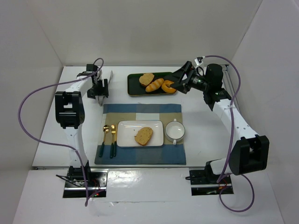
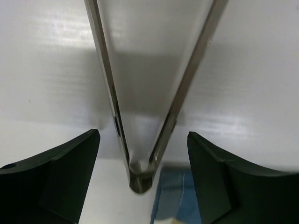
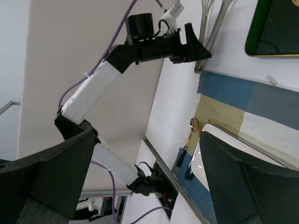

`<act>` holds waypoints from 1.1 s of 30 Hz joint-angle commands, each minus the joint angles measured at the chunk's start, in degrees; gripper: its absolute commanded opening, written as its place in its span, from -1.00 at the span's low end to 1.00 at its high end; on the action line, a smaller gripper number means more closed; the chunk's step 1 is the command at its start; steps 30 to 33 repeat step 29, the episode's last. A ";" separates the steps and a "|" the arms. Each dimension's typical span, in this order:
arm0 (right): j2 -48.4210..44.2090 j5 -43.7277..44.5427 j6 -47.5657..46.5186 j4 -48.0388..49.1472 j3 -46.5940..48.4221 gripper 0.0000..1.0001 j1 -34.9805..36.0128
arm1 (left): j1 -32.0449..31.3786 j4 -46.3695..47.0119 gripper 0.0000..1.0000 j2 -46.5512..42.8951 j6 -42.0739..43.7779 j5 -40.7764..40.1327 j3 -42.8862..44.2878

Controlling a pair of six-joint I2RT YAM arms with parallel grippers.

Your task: Place the bread

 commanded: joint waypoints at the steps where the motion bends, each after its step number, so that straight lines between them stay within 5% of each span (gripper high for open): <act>1: -0.57 -0.59 -0.31 2.46 -0.22 1.00 -0.95 | -0.79 -4.03 0.77 -8.53 -3.64 -0.02 -0.93; 10: -0.56 3.00 -2.06 1.07 -0.48 1.00 -0.95 | -5.54 2.29 0.91 -30.59 -11.64 1.38 -8.64; 19: 2.86 6.96 -9.36 -14.84 6.73 1.00 0.36 | -10.98 11.43 0.91 -45.10 -22.01 9.56 -26.66; 33: -2.23 12.33 -11.21 -18.73 3.66 1.00 3.88 | -22.06 0.81 0.89 -55.10 -22.19 3.50 -33.18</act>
